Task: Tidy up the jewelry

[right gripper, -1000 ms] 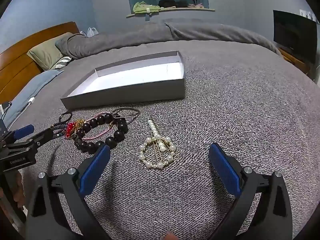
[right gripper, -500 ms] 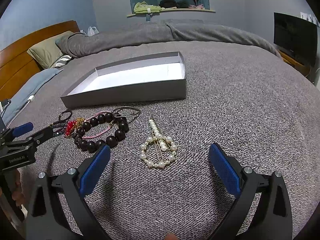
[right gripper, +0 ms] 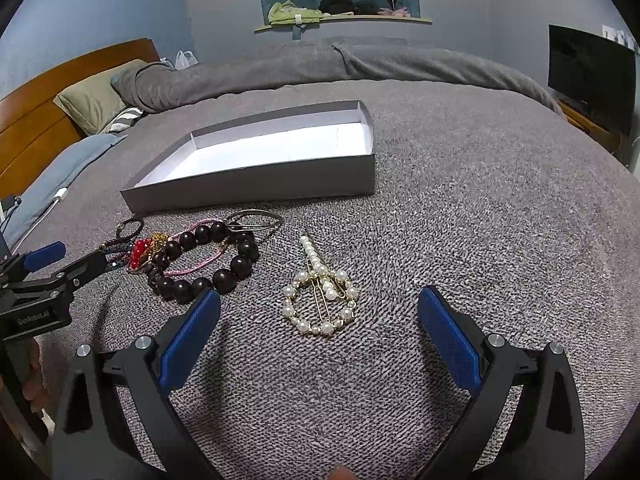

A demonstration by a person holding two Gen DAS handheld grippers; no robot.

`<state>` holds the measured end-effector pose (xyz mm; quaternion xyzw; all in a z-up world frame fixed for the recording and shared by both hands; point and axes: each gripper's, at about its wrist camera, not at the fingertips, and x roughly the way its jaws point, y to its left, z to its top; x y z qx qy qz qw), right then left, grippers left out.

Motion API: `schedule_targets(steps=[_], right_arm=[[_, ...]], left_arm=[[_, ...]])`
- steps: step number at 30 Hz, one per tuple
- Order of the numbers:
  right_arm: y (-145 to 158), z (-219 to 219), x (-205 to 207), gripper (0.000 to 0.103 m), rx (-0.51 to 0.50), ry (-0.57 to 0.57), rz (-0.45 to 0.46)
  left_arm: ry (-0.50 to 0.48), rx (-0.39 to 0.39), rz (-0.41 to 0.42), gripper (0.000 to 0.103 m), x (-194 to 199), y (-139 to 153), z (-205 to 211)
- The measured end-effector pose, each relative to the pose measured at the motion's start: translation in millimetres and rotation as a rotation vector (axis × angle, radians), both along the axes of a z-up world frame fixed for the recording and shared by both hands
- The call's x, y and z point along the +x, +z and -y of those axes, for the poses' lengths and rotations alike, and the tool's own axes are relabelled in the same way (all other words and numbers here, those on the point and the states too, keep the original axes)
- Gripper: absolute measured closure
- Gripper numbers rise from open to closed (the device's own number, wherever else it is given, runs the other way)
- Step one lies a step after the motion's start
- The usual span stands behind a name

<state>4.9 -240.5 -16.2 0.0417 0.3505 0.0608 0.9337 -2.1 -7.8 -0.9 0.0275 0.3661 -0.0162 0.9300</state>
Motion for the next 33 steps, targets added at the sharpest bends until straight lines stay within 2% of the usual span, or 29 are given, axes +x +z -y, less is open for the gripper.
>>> schedule_targets(steps=[33], right_arm=[[-0.2,-1.9,0.0,0.005,0.003,-0.001,-0.004]], left_arm=[[-0.003,0.001,0.001,0.004,-1.6,0.2,0.6]])
